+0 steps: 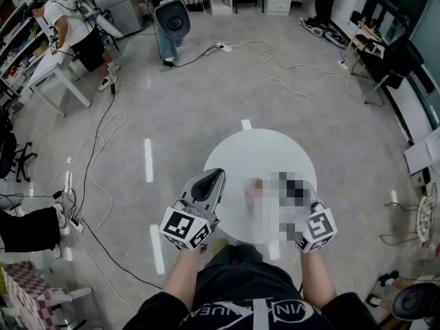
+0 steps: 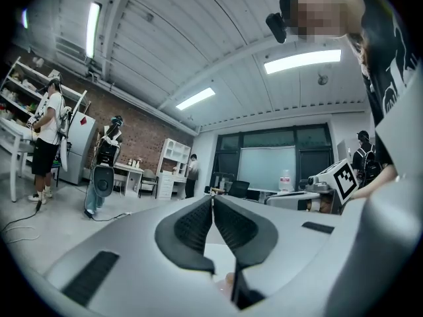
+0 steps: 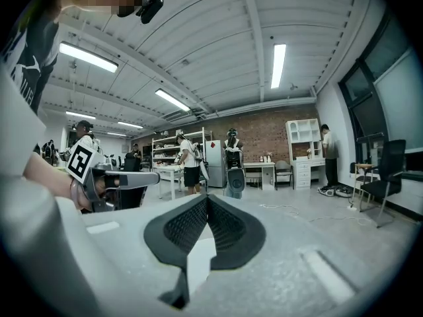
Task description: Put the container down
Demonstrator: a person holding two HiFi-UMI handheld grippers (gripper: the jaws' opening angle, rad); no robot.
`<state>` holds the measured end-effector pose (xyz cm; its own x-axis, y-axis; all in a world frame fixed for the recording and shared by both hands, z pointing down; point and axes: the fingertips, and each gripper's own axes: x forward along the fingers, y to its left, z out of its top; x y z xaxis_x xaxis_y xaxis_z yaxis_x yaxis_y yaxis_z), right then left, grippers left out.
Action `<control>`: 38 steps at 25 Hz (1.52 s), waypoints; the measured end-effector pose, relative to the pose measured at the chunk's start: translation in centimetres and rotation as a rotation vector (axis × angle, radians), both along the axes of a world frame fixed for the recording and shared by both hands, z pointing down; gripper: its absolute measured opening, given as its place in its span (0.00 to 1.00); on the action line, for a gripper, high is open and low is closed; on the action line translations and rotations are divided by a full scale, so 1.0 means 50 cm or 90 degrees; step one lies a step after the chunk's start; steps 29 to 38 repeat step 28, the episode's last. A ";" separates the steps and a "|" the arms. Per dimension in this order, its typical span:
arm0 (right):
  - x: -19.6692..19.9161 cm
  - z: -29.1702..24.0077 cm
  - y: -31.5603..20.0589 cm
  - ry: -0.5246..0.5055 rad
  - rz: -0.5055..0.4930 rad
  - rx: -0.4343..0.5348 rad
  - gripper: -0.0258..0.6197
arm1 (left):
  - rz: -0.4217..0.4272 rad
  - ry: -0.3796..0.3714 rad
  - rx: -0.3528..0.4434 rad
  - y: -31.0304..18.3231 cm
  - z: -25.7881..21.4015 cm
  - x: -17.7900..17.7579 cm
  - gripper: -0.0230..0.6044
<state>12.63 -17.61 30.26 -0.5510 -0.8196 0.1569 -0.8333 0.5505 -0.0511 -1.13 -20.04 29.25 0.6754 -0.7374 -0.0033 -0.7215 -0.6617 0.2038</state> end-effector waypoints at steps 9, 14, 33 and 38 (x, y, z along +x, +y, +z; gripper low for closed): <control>-0.001 -0.001 0.000 0.004 -0.003 0.002 0.05 | -0.001 -0.001 -0.002 -0.001 -0.002 -0.005 0.06; 0.001 0.002 -0.001 0.006 -0.004 -0.003 0.05 | -0.003 -0.001 -0.003 -0.003 0.004 -0.005 0.06; -0.003 0.016 -0.014 0.011 -0.015 -0.012 0.05 | -0.004 -0.004 -0.010 -0.019 0.017 -0.007 0.06; -0.003 0.016 -0.014 0.011 -0.015 -0.012 0.05 | -0.004 -0.004 -0.010 -0.019 0.017 -0.007 0.06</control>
